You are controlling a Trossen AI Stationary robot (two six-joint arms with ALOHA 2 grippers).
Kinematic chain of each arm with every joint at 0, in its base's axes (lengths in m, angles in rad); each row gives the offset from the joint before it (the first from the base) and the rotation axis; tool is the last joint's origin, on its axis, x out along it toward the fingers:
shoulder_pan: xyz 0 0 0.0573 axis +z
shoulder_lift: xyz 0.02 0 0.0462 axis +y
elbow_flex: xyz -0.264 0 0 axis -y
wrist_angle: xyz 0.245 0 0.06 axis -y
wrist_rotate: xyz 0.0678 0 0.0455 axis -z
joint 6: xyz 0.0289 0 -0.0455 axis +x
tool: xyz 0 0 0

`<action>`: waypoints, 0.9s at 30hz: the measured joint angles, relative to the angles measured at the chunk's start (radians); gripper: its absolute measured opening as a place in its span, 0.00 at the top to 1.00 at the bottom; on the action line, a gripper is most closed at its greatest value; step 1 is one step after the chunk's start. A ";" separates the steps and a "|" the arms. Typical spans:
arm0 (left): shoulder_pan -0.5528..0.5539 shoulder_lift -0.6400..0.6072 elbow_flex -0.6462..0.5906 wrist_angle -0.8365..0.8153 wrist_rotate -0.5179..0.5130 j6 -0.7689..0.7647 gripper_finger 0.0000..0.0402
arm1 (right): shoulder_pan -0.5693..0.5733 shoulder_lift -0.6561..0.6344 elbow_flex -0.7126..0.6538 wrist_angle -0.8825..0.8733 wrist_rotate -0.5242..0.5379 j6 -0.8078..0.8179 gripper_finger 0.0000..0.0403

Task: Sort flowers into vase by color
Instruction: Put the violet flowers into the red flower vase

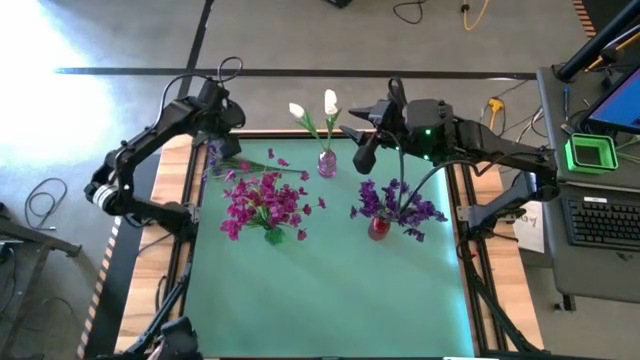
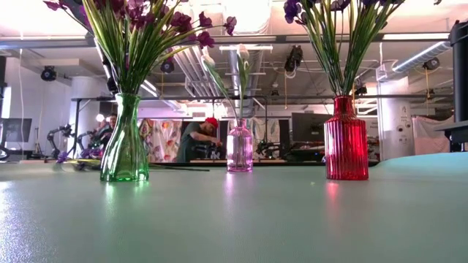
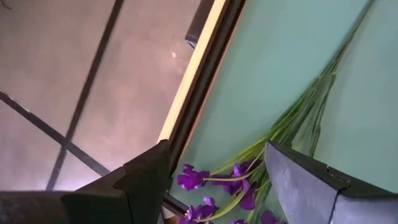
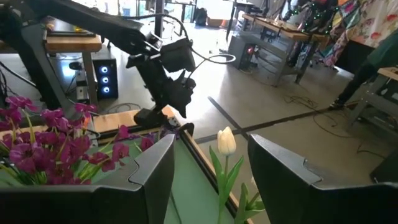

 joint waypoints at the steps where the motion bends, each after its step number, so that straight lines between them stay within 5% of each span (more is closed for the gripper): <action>1: 0.005 0.009 0.000 -0.002 0.000 0.000 0.38 | 0.000 0.000 0.000 -0.001 -0.002 0.000 0.52; 19: 0.002 0.238 -0.002 -0.141 -0.007 -0.033 0.38 | 0.000 -0.001 0.000 -0.017 -0.007 0.020 0.52; 27: -0.028 0.360 -0.002 -0.149 0.105 -0.042 0.38 | 0.000 -0.001 0.000 -0.016 -0.007 0.019 0.52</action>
